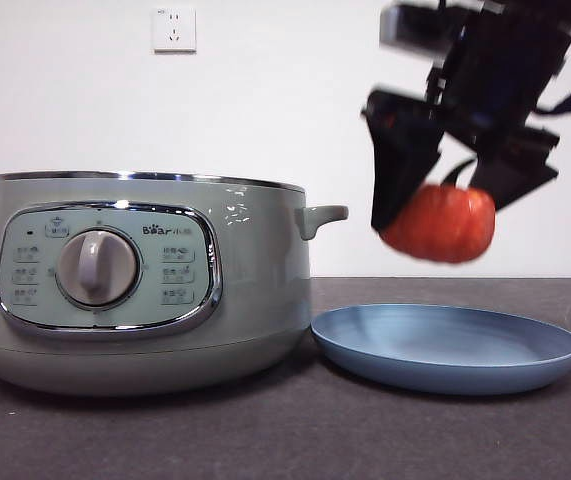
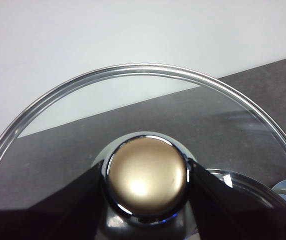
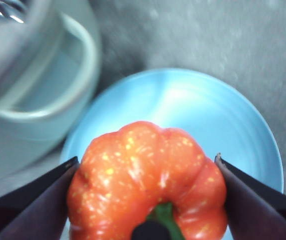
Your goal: Take the pumpkin out from the steamer,put the pumpkin in the blue plate,close the lid
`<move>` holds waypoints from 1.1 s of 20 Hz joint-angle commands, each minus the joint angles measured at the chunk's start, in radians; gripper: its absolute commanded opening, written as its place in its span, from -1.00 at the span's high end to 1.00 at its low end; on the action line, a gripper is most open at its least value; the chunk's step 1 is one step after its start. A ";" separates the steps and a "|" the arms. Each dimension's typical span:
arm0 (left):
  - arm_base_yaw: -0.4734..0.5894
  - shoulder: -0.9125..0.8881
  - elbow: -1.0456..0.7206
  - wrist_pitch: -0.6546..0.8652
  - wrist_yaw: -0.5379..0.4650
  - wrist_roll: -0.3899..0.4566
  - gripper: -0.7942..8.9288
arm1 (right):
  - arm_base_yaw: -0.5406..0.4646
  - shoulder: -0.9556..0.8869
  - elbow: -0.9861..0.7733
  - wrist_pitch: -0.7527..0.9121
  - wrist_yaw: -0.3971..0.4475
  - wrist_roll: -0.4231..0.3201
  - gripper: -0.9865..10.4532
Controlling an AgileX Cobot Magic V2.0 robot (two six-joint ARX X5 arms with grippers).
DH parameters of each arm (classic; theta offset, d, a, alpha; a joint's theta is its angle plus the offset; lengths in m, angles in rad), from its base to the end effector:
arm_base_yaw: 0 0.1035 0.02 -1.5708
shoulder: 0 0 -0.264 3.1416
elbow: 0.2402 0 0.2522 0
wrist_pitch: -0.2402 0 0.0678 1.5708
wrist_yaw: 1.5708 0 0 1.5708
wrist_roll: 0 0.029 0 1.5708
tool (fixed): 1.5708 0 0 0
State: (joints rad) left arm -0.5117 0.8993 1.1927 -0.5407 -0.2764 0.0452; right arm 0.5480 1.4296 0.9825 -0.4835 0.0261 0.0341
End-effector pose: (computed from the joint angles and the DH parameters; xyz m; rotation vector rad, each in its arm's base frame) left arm 0.1483 -0.0742 0.4150 0.1400 0.2236 -0.2393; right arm 0.2458 0.1491 0.2354 -0.2352 0.9096 0.4676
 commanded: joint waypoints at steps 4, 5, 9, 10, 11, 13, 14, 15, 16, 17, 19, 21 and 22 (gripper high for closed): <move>0.000 -0.010 0.022 0.053 -0.003 0.011 0.85 | -0.037 0.166 -0.013 0.050 0.003 0.009 0.85; 0.000 -0.010 0.022 0.053 -0.003 0.011 0.85 | -0.041 0.191 -0.013 0.055 0.002 0.009 0.81; 0.000 -0.005 0.022 0.052 -0.003 0.011 0.85 | -0.056 0.227 -0.013 0.055 -0.026 0.010 0.27; 0.000 -0.002 0.022 0.050 -0.002 0.011 0.85 | -0.058 0.227 -0.013 0.057 -0.023 0.010 0.05; 0.000 0.000 0.022 0.047 0.005 0.011 0.85 | -0.061 0.227 -0.012 0.057 -0.022 0.016 -0.15; 0.000 0.007 0.022 0.046 0.026 0.007 0.85 | -0.068 0.227 -0.012 0.048 -0.023 0.021 -0.23; 0.000 0.012 0.022 0.045 0.026 0.007 0.85 | -0.070 0.227 -0.012 0.047 -0.024 0.021 -0.23; 0.000 0.018 0.022 0.043 0.032 0.007 0.85 | -0.070 0.222 -0.012 0.045 -0.024 0.021 -0.22; 0.001 0.024 0.022 0.038 0.051 0.007 0.85 | -0.070 0.215 -0.011 0.041 -0.025 0.021 -0.22; 0.000 0.034 0.022 0.037 0.084 0.002 0.85 | -0.070 0.201 -0.011 0.032 -0.025 0.021 -0.22; 0.001 0.055 0.022 0.024 0.155 -0.024 0.85 | -0.069 0.161 -0.011 0.012 -0.027 0.021 -0.22; 0.001 0.085 0.022 0.011 0.204 -0.026 0.85 | -0.069 0.102 -0.011 -0.009 -0.027 0.023 -0.22; 0.000 0.100 0.022 0.005 0.216 -0.026 0.85 | -0.070 0.070 -0.011 -0.019 -0.026 0.026 -0.22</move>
State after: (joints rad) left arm -0.5117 1.0100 1.1931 -0.5789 -0.0551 0.0257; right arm 0.4774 1.5009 0.9802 -0.5049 0.0006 0.0490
